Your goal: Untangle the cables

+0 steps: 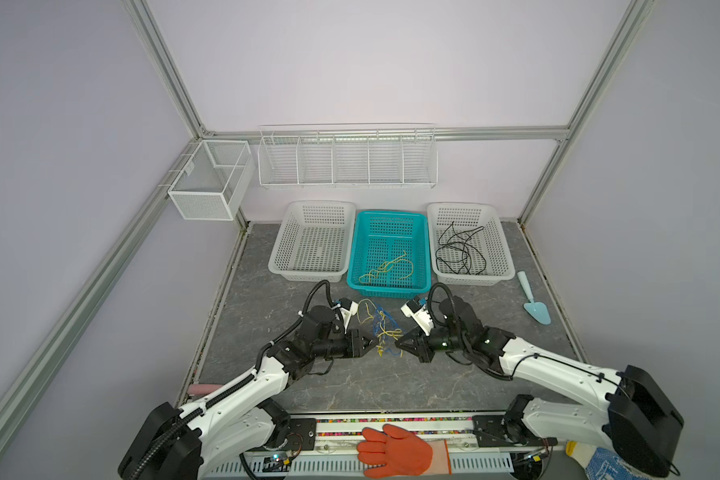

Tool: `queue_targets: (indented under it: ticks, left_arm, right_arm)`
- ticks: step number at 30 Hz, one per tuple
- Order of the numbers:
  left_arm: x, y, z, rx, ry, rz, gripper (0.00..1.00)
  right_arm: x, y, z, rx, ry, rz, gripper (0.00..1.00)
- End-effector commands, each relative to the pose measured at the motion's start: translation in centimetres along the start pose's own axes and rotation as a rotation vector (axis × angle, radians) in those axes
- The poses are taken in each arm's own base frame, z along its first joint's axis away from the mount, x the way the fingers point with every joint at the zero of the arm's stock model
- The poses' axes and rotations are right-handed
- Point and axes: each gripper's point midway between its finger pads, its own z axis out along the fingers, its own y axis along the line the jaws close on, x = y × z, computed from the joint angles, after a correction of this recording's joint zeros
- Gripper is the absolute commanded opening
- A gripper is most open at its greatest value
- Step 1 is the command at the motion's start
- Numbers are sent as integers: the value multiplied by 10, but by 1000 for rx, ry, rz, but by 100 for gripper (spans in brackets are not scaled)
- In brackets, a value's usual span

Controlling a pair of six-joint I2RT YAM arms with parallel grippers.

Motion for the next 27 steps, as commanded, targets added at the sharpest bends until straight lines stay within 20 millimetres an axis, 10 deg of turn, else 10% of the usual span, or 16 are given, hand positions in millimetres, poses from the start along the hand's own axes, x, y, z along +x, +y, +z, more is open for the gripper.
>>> queue_targets:
  ticks: [1, 10, 18, 27]
  left_arm:
    - [-3, -7, 3, 26, -5, 24, 26]
    - [-1, 2, 6, -17, 7, 30, 0]
    - [4, 6, 1, -55, 35, 53, 0]
    - [7, -13, 0, 28, 57, 63, 0]
  right_arm:
    - [0, -3, 6, 19, 3, -36, 9]
    - [2, -3, 8, 29, 9, -45, 20]
    - [-8, -17, -6, 111, -59, -27, 46]
    - [-16, 1, 2, 3, -59, -57, 46]
